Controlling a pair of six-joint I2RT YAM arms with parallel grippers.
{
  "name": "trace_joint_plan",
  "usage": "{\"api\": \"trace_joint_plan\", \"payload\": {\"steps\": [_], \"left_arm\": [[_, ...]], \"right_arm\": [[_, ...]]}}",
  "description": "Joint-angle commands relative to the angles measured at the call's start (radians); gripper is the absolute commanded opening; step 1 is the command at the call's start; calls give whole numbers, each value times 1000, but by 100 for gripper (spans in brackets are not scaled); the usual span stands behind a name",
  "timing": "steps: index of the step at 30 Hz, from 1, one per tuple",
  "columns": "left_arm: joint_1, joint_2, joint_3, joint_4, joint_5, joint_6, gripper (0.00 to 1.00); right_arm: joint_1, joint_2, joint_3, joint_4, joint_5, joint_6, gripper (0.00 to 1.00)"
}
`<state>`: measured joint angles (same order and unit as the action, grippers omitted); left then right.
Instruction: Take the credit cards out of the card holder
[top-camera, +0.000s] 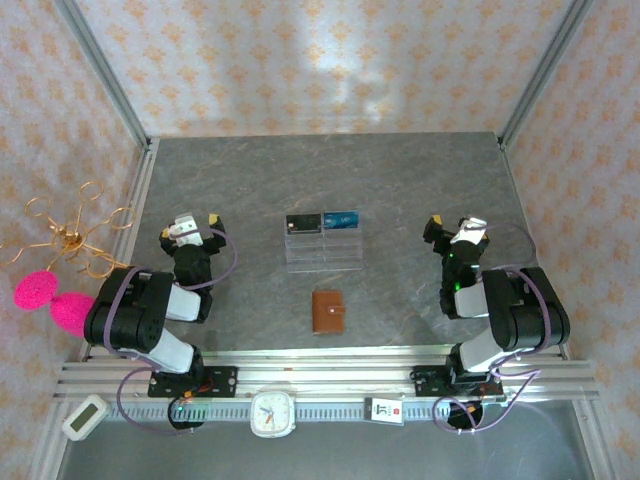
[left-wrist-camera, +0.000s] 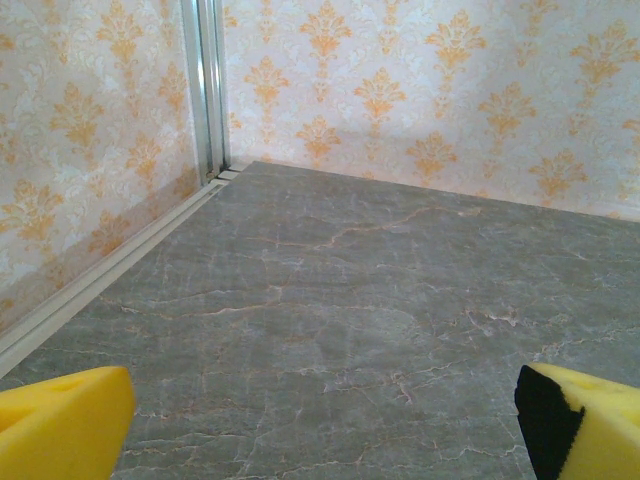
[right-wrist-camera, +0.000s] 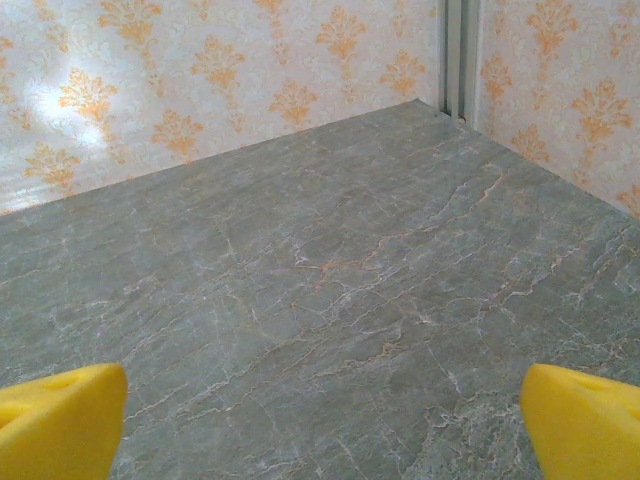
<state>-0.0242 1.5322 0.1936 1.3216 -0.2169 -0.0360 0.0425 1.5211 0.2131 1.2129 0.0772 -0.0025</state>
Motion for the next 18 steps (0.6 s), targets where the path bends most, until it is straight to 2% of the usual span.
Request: {"api": "trace_joint_plan", "payload": {"steps": [1,4,6,10,12,15,18], "left_arm": [[0,6,10,25,4,-4,99],[0,6,10,25,5,-5,99],[-11,-20,9,11,-35,-3,99],[-46,-157,72,-208,-110,14,99],[-75,-220,111,-308,-147,20,99],[-101,-317,141,-413,-126,-39,99],[-157,-406,144,-454,-105,-37,99]], "right_arm": [[0,-1,12,31,-8,-17,100],[-1,-4,10,32,-11,-16,100],[-2,-24,22,2,15,-6,100],[0,-111,147,-308,61,29,100],[3,-136,189,-408,56,53,100],[33,-189,212,-490,121,103,100],[84,-241,218,-538,249,190,100]]}}
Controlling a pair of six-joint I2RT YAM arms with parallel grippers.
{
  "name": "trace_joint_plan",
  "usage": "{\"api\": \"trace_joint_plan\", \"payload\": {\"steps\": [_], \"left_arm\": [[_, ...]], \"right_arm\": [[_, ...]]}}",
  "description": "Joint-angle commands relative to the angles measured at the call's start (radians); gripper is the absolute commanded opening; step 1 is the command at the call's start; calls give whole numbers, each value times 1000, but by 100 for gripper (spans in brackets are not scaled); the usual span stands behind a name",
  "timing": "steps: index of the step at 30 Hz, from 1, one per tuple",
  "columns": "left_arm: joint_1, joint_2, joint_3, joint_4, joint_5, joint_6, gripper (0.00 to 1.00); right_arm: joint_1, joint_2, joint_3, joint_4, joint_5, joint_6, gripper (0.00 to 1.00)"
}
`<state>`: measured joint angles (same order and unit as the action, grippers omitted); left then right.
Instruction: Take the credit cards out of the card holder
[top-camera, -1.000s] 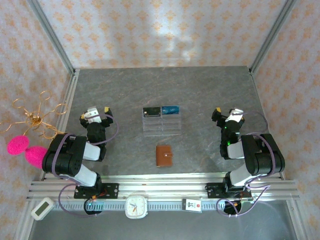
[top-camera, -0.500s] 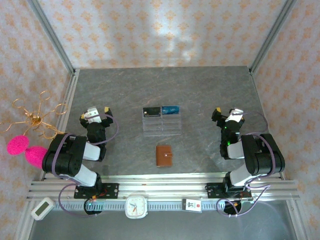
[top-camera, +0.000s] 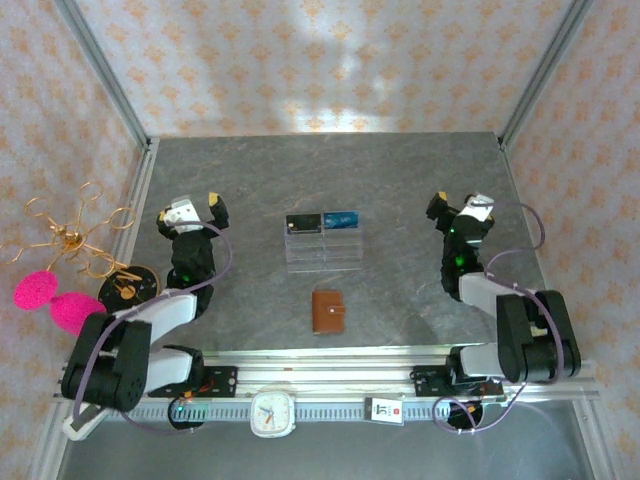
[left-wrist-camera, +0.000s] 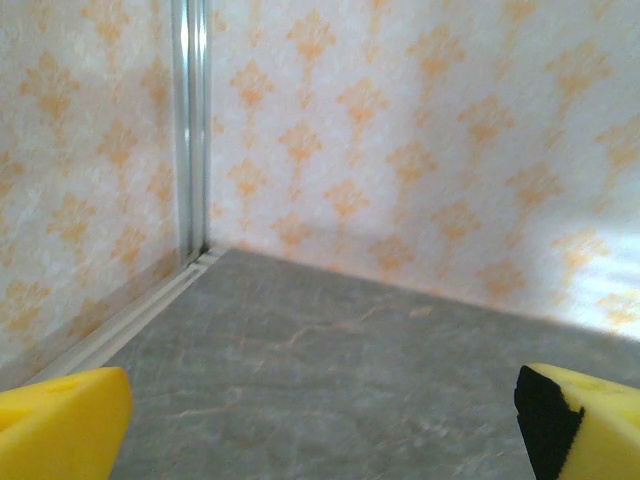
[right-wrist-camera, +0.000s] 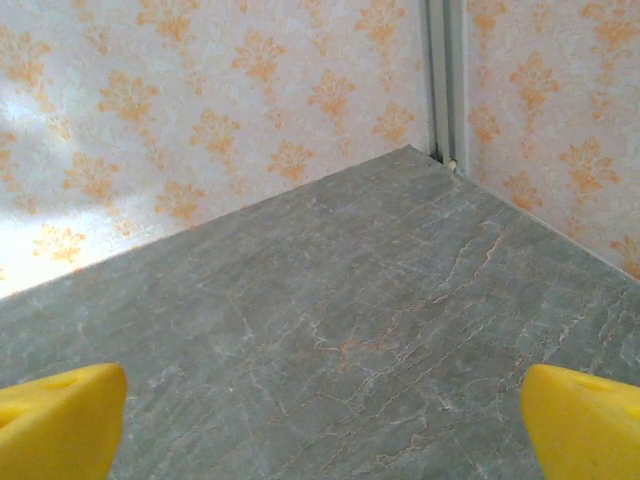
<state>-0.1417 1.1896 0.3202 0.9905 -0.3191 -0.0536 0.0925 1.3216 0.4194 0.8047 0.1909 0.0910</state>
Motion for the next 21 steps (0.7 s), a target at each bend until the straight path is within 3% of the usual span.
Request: {"api": "trace_joint_plan", "payload": {"steps": [1,4,6,9,11,14,16,21], "left_arm": [[-58,-89,21,-139,-6,-19,99],[-75,-188,25,-198,-24,-101,99],[-75,-264,14,-222,-55,-231,99],[-74,-381,-31,-227,-52,-449,99],[-63,-456,-67,-212,12,-554,99],[-49,-547,-61,-359,31,-729,99],[-31,-581,-49,-423,111,-744,99],[-27,-655,-100,-382,324,-728,99]], "right_arm": [[33,-51,18,-159,160,174,100],[4,-58,125,-504,146,597,100],[6,-33,124,-458,-53,521,100],[87,-53,93,-440,-137,491,97],[150,-76,94,-485,-173,465,98],[220,-111,94,-564,-256,444,98],[257,-133,75,-583,-358,420,94],[400,-123,47,-661,-529,416,84]]}}
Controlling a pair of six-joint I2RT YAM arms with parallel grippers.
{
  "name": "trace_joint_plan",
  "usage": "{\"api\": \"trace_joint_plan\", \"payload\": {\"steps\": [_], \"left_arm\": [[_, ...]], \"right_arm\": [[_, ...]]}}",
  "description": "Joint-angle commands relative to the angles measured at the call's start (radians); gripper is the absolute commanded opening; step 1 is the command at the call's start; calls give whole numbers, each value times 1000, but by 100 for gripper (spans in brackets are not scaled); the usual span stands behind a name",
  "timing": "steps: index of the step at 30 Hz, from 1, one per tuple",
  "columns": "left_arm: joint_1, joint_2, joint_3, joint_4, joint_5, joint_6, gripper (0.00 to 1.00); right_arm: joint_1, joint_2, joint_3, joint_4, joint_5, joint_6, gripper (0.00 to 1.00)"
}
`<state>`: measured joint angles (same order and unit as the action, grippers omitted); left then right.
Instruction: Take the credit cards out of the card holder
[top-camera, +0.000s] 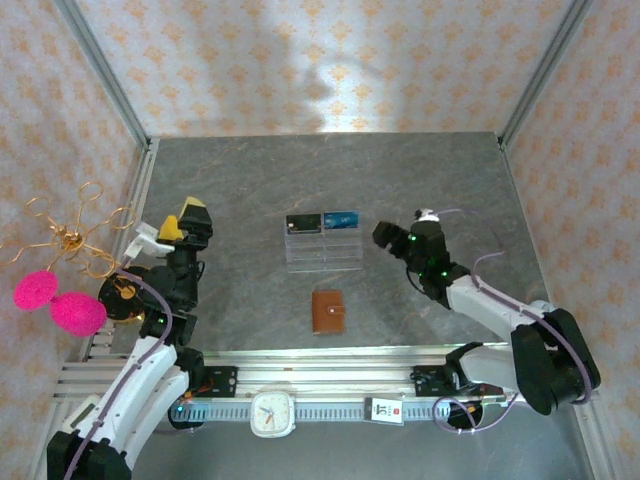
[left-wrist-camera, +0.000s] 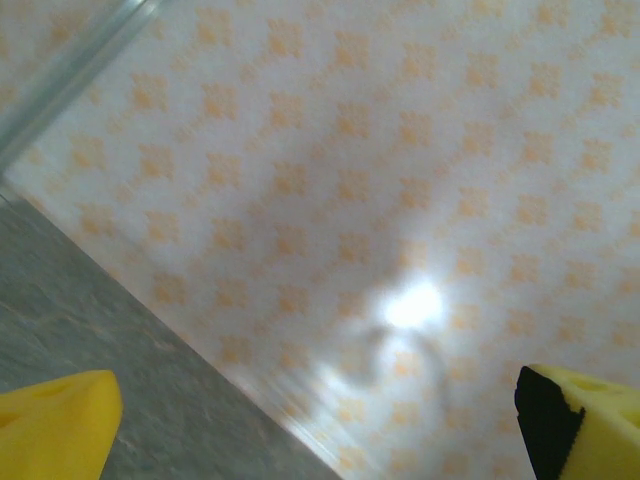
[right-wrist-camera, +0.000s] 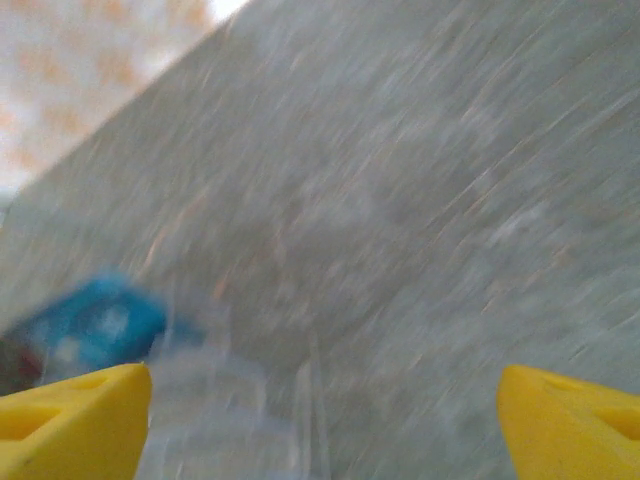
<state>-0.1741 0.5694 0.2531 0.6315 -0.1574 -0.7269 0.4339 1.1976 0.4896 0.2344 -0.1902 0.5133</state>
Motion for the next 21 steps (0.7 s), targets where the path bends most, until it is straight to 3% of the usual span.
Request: {"api": "trace_joint_plan", "payload": {"steps": [1,3,8,12,21], "left_arm": [[5,-47,-52,17,202,-43,99],[5,-84,-94,87,248,-43,99],[5,-180,-105,44,249,-107,99],[4,-211,-82,-19,324,-72,99],[-47,-123,-18,-234,468,-68,83]], "right_arm": [[88,11,-30,-90,-175,1,80],[158,37,-35,-81,-233,13,75],[272,92,-18,-76,-260,28,70],[307,140,-9,-61,-282,49,61],[357,229,41,-63,-287,37,53]]}}
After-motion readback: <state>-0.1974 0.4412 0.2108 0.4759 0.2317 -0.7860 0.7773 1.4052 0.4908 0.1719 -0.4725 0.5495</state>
